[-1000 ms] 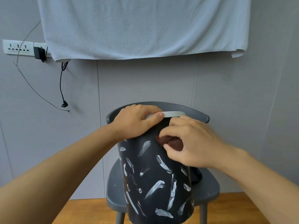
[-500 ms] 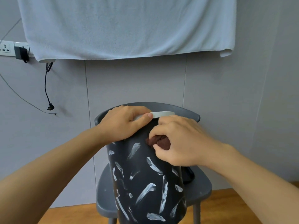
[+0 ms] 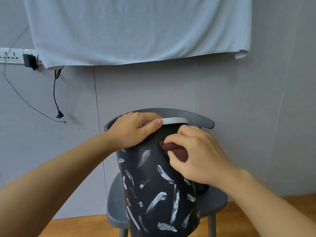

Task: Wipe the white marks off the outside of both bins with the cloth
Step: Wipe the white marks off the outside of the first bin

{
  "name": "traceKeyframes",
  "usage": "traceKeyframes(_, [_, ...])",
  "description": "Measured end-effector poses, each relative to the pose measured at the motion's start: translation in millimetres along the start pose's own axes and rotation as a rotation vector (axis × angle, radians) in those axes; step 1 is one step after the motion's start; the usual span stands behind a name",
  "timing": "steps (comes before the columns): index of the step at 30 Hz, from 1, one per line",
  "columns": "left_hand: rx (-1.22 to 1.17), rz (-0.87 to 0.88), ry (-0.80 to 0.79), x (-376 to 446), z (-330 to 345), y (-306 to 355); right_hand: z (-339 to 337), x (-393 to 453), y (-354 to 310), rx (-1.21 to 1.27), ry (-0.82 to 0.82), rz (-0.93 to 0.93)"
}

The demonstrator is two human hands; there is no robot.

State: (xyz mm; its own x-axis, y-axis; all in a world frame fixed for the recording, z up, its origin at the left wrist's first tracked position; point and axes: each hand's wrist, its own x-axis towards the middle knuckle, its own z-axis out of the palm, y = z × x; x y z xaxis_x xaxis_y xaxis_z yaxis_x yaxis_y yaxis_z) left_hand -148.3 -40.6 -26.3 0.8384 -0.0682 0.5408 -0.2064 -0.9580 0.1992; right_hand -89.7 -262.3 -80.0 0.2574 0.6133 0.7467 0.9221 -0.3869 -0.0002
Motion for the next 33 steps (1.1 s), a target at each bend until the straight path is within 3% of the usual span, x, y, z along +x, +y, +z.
traceKeyframes(3, [-0.013, 0.021, -0.06, -1, -2, 3, 7, -14, 11, 0.226, 0.317, 0.211])
traceKeyframes(6, [-0.064, 0.015, -0.111, 1, -8, 6, 4, -15, 17, 0.288, 0.397, 0.238])
traceKeyframes(16, [0.017, 0.012, -0.068, 12, -1, 19, 8, -14, 22, 0.32, 0.251, 0.164])
traceKeyframes(22, [0.018, 0.021, -0.011, 15, 5, 15, 15, -5, 14, 0.133, 0.115, 0.1])
traceKeyframes(29, [0.028, 0.004, 0.047, 15, 4, 4, 23, -46, 10, 0.175, -0.047, 0.052])
traceKeyframes(33, [0.006, 0.0, 0.031, 16, 4, 7, 18, -29, 16, 0.136, 0.063, 0.067])
